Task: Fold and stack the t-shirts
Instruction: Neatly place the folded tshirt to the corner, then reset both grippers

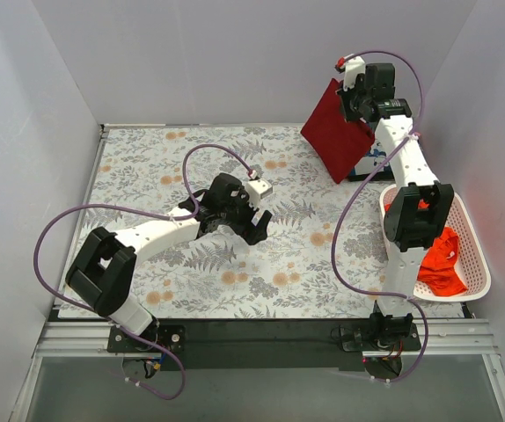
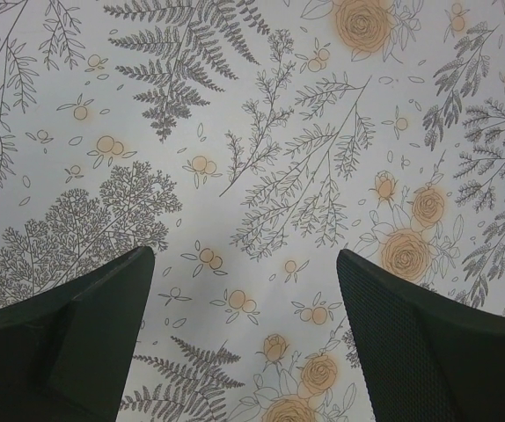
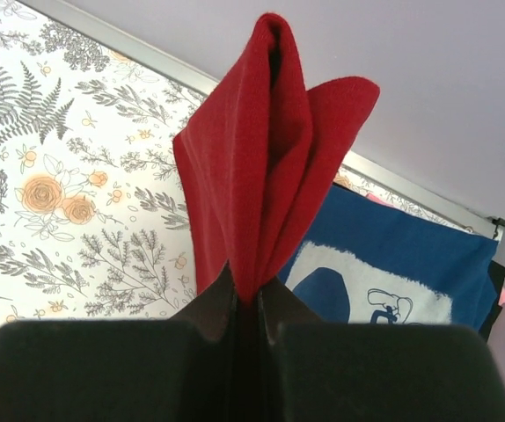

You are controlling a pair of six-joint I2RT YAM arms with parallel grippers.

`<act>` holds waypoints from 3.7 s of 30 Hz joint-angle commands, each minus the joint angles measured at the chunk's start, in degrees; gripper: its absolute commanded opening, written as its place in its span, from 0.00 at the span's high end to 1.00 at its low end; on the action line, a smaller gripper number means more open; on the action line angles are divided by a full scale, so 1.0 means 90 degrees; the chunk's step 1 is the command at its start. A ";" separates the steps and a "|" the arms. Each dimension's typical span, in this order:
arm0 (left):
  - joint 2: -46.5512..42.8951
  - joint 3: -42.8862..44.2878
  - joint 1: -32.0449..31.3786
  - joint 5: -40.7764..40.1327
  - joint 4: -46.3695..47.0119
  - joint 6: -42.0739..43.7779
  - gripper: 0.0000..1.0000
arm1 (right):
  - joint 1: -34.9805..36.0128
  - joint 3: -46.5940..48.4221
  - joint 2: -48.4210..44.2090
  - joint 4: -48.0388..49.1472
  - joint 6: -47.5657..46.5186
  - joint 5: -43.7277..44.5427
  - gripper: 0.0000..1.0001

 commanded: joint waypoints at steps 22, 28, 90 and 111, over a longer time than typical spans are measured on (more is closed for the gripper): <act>-0.0524 -0.0182 0.0034 0.0063 -0.0069 0.0116 0.15 | -0.0190 0.0916 -0.0699 -0.0272 0.0073 0.0126 0.99; -0.0515 -0.0163 0.0034 0.0093 -0.0128 0.0204 0.15 | -0.0404 0.0799 -0.0621 -0.0272 0.0054 0.0096 0.99; -0.0153 0.0911 0.0454 0.0297 -0.1554 -0.0205 0.14 | -0.2358 -0.0097 0.0279 0.1975 -0.0982 -0.0499 0.11; 0.0033 0.2328 0.2876 0.0319 -0.3077 -0.1242 0.14 | -0.1860 -0.4247 -0.3471 -0.0877 0.0034 -0.2911 0.02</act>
